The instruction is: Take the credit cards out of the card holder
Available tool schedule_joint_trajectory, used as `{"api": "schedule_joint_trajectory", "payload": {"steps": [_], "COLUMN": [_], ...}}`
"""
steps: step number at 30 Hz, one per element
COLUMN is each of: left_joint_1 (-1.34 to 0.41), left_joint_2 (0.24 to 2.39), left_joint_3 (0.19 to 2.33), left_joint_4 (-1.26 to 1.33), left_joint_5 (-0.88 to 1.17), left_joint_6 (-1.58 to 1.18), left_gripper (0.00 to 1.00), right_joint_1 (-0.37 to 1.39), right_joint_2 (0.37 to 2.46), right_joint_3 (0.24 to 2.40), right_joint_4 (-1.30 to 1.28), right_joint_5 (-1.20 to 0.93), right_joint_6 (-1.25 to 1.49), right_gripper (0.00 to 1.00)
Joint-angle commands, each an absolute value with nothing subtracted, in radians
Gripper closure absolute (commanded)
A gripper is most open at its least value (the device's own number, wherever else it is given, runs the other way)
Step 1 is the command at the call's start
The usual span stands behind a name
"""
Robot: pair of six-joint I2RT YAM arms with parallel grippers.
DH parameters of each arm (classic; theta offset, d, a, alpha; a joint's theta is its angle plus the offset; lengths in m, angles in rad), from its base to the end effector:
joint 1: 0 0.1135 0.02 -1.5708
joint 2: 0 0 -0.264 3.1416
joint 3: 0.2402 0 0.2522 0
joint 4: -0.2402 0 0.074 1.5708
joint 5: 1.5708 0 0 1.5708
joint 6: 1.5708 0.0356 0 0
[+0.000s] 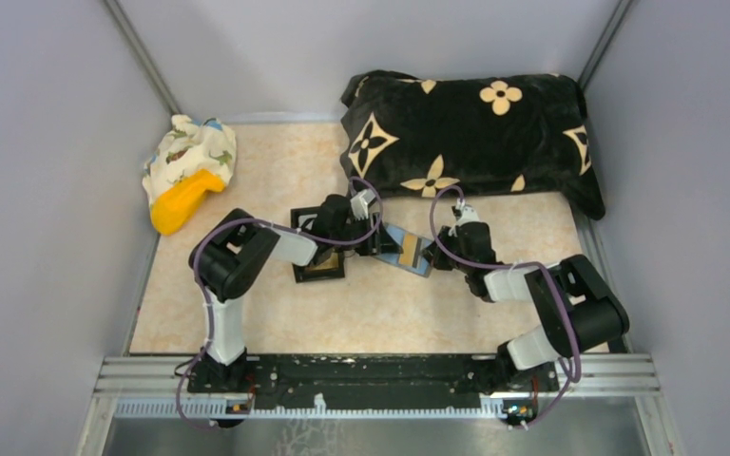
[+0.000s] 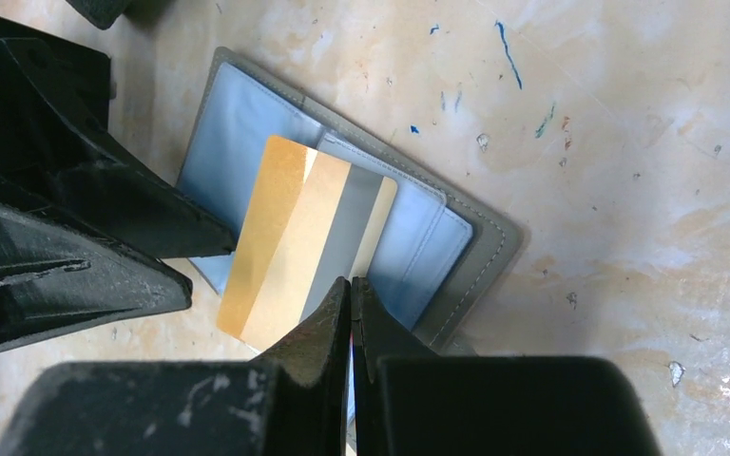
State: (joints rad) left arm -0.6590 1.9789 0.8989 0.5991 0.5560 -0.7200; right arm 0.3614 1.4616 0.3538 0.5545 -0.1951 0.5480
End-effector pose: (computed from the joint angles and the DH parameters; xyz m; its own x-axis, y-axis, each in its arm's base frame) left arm 0.2933 -0.2509 0.1198 -0.8618 -0.0409 -0.5056 0.4280 0.4762 -0.7681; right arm 0.2286 0.0938 0.1263 -0.6807 0.2891 -0.6731 -0.1717 0.8303 0.5302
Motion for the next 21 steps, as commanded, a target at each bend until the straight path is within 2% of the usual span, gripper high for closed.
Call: {"api": "schedule_joint_trajectory", "payload": {"steps": [1,6,12,15,18,21], "left_joint_1": [-0.655,-0.655,-0.658,-0.658,-0.658,-0.658], "left_joint_2": [2.014,2.034,2.065,2.072,2.074,2.070], "left_joint_3": [0.883,0.884,0.901,0.905,0.902,0.904], "left_joint_4": [0.654,0.700,0.737,0.727,0.718,0.709], "left_joint_5": [0.597,0.622,0.639,0.637,0.632,0.633], "left_joint_6": [-0.750,-0.771,-0.801,-0.797,-0.794,-0.789], "left_gripper": [0.49,0.50,0.59,0.70,1.00,1.00], "right_joint_1": [0.351,0.351,0.351,0.351,0.351,0.351], "right_joint_2": [1.484,1.495,1.517,1.525,1.529,1.529], "right_joint_3": [0.332,0.328,0.325,0.325,0.327,0.326], "right_joint_4": [0.547,0.560,0.583,0.593,0.596,0.597], "right_joint_5": [-0.193,-0.197,-0.209,-0.212,-0.212,-0.209], "right_joint_6": [0.537,0.538,0.544,0.546,0.546,0.548], "right_gripper": [1.00,1.00,1.00,1.00,1.00,1.00]}}
